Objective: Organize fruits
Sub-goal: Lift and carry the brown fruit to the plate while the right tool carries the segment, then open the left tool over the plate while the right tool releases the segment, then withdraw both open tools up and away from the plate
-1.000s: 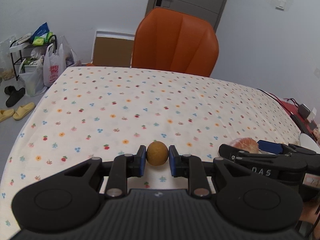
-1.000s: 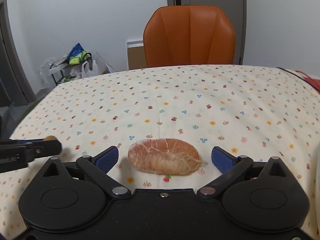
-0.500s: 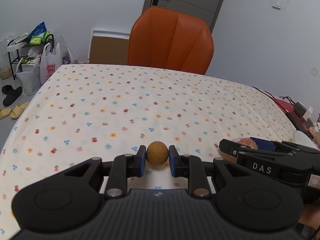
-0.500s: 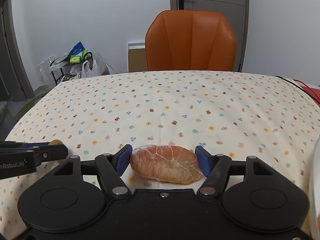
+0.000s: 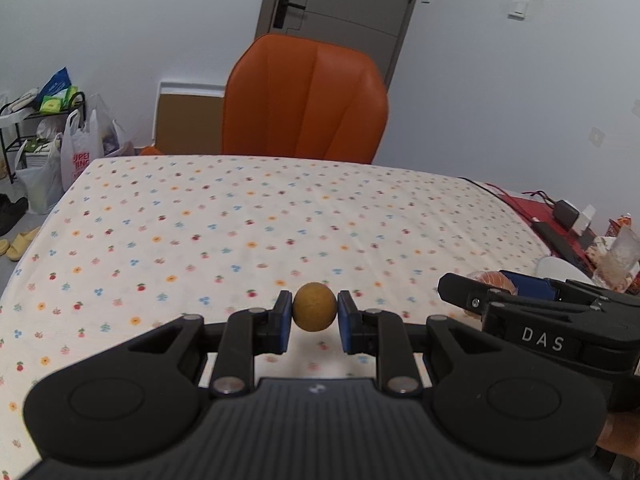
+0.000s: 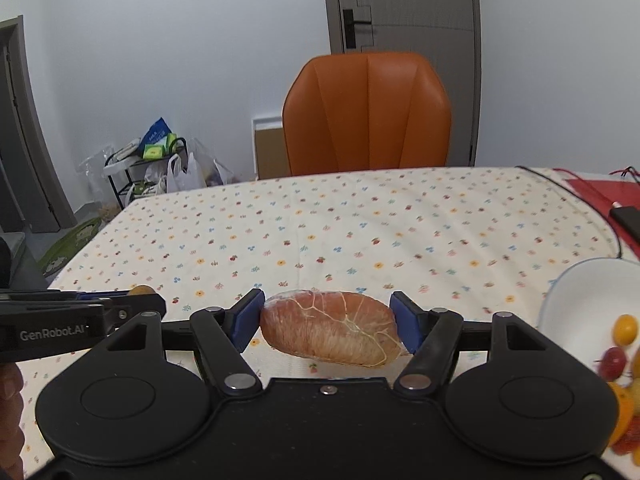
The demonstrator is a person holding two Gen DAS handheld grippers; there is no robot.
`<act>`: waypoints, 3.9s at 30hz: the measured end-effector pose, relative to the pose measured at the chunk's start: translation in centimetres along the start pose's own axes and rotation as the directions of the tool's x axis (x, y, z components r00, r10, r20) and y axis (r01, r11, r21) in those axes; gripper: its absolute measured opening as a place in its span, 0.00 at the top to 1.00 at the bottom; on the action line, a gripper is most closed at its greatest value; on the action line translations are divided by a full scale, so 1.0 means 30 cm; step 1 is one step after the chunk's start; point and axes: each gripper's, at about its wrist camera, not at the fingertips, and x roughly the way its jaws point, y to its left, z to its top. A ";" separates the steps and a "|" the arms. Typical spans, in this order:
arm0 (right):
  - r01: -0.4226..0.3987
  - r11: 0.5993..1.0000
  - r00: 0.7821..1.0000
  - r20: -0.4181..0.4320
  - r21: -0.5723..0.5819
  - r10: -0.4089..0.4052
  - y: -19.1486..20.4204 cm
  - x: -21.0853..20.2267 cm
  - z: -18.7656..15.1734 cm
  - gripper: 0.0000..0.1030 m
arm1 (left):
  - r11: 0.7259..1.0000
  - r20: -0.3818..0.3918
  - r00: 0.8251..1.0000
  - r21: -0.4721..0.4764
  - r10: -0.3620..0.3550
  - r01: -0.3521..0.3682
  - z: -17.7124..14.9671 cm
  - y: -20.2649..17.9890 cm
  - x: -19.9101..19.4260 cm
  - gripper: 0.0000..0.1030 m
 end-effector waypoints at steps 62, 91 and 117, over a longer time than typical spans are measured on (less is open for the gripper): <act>0.254 0.948 0.961 0.058 0.194 -0.269 -0.741 -0.185 -0.046 0.36 | 0.934 -0.075 0.970 0.262 -0.233 0.244 0.000 -0.754 0.269 0.75; 0.221 0.940 0.968 0.062 0.261 -0.244 -0.657 -0.294 -0.065 0.16 | 0.970 -0.058 0.981 0.147 -0.185 0.192 0.003 -0.534 0.059 0.20; 0.118 0.963 0.985 0.091 0.244 -0.144 -0.464 -0.495 -0.160 0.00 | 0.986 -0.012 0.993 0.113 -0.118 0.119 -0.086 -0.373 -0.206 0.02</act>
